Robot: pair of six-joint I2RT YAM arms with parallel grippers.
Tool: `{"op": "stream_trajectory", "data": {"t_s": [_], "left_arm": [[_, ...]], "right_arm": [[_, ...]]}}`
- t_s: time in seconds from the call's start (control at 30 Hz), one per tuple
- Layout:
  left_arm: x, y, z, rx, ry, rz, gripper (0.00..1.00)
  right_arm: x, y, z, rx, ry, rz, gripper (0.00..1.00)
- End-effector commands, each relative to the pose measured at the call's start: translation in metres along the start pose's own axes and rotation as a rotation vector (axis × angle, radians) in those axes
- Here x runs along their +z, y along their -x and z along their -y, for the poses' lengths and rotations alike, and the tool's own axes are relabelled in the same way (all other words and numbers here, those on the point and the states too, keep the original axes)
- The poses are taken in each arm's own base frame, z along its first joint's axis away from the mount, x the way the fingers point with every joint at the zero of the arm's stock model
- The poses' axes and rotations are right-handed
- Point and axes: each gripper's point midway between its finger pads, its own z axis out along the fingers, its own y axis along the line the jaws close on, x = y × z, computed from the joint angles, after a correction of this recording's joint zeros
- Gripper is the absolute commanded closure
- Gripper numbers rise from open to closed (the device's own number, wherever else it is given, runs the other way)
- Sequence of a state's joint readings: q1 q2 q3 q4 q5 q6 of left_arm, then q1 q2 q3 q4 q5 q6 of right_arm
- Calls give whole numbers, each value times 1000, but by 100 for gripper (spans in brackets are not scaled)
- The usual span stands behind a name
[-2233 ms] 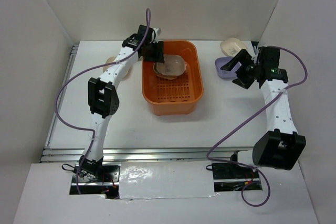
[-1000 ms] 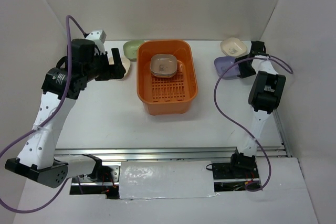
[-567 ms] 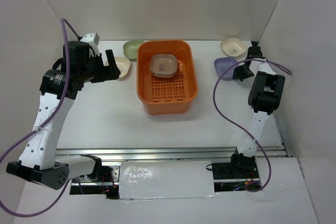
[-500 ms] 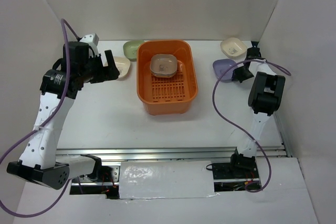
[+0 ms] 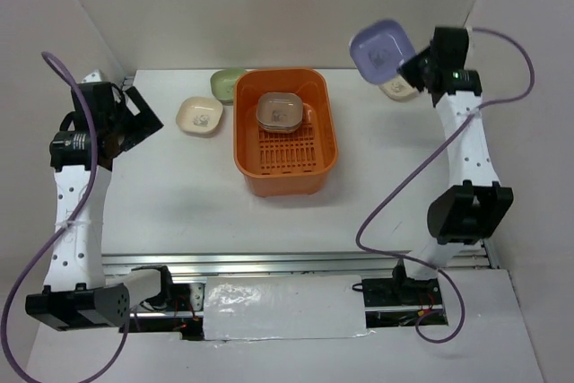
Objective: Place the plates into the plastic bin on the countertop
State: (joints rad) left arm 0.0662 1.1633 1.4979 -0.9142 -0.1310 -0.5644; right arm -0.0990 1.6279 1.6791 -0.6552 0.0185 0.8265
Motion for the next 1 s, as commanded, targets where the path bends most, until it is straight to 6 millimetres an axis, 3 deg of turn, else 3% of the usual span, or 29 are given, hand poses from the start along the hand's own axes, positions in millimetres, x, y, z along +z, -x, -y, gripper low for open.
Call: {"op": "stream_trajectory", "data": {"t_s": [0.0,0.03,0.07,0.17,0.23,0.27,0.3,0.43,0.67,0.87,0.93,0.97], "left_arm": [[22,4,-13,-110,13,-6,1],[27,3,-9,-123,-23,-19,1],[40,0,-16,-145,-14,-46,1],[62,-5,-15,-168,-69,-101,1],[71,-11,-8,-145,-128,-145,1],[81,-15,-6,-135,-149,-162,1],[85,-17,-4,-121,-168,-172,1],[100,-25,-2,-83,-216,-197,1],[106,-42,-10,-93,-213,-245,1],[111,-59,-17,-75,-191,-295,1],[113,-63,-19,-73,-186,-305,1],[114,-63,-18,-70,-184,-306,1]], "right_arm": [[-14,-19,-87,-245,188,-88,100],[-12,-39,-103,-295,246,-183,100],[-2,-63,-118,-365,254,-263,100],[13,-120,-140,-468,312,-386,100],[15,-145,-146,-525,361,-416,100],[17,-157,-159,-550,405,-390,100],[27,-173,-148,-579,389,-417,100],[55,-206,-148,-615,384,-448,100],[79,-230,-156,-637,369,-413,100],[103,-221,-151,-652,319,-347,97],[96,-214,-166,-644,362,-321,75],[91,-211,-173,-642,380,-312,58]]}}
